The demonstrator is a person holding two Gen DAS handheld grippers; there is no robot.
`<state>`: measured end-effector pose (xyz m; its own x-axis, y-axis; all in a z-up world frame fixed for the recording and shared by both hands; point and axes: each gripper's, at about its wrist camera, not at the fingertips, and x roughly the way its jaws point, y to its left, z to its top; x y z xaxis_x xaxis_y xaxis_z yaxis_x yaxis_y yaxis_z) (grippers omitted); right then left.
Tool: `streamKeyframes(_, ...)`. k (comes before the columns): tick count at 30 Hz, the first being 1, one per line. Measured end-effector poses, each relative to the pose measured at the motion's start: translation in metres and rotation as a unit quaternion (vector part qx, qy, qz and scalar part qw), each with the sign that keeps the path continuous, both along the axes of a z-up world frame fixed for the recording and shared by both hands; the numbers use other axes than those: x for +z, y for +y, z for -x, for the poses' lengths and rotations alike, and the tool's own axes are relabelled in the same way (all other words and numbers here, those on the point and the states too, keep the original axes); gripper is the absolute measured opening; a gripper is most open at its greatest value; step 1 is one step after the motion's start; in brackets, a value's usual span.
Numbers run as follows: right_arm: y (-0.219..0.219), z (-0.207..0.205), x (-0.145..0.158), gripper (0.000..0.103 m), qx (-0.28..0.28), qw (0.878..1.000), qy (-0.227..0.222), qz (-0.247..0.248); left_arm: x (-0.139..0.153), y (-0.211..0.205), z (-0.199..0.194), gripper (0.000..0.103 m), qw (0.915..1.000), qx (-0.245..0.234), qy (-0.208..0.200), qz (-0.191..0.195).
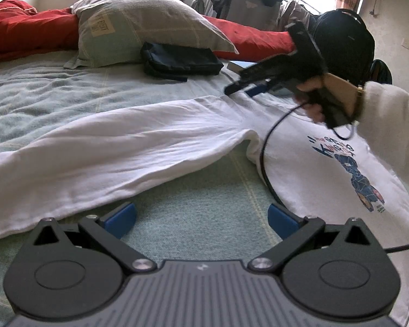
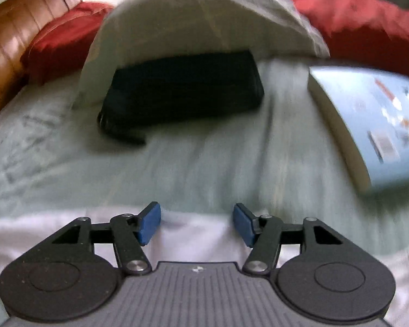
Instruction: Fold clothes
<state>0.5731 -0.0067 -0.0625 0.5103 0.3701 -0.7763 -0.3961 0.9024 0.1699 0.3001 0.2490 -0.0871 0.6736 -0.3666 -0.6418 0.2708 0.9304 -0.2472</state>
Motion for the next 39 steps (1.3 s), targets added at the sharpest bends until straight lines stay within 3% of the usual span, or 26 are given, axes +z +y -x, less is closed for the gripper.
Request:
streamKeyframes(3,-0.001,0.007,0.013,0.068,-0.004,1.000,-0.023,0.016,0.000,0.000,0.000,0.102,1.0000,0.000,0.000,0.002)
streamKeyframes(7,-0.021,0.041,0.040,0.096,-0.013,0.999,-0.024,0.026,0.000,0.000,0.000,0.102,1.0000,0.000,-0.001,0.000)
streamKeyframes(10,-0.029,0.062,0.037,0.098,-0.017,0.998,-0.001,0.067,-0.001,-0.001,0.000,0.102,1.0000,0.000,-0.003,-0.004)
streamKeyframes(14,-0.035,0.063,0.008,0.098,-0.048,0.993,0.025,0.100,-0.001,-0.001,0.000,0.102,1.0000,0.000,-0.003,-0.005)
streamKeyframes(15,-0.035,0.058,0.002,0.103,-0.060,0.993,0.020,0.097,-0.001,-0.001,0.000,0.102,1.0000,0.000,-0.003,-0.005)
streamKeyframes(18,-0.034,0.039,-0.009,0.103,-0.091,0.992,0.000,0.083,-0.002,-0.001,0.000,0.102,1.0000,0.000,-0.003,-0.006)
streamKeyframes(21,-0.028,0.020,-0.009,0.103,-0.094,0.991,-0.015,0.092,-0.002,-0.002,-0.001,0.102,1.0000,0.001,-0.003,-0.007)
streamKeyframes(25,-0.035,0.017,0.003,0.103,-0.098,0.993,-0.004,0.064,0.000,-0.002,-0.002,0.102,1.0000,0.004,0.000,-0.004)
streamKeyframes(29,-0.039,0.061,0.035,0.103,-0.061,0.998,0.015,0.020,0.008,0.000,-0.001,0.102,0.9999,0.015,0.006,-0.001)
streamKeyframes(33,-0.041,0.121,0.056,0.103,0.000,0.999,0.033,-0.008,0.032,0.005,0.016,0.102,0.9991,0.035,-0.011,-0.022)
streamKeyframes(39,-0.042,0.197,0.041,0.103,0.061,0.995,0.065,-0.032,0.055,0.044,0.030,0.102,0.9928,0.098,-0.039,-0.057)
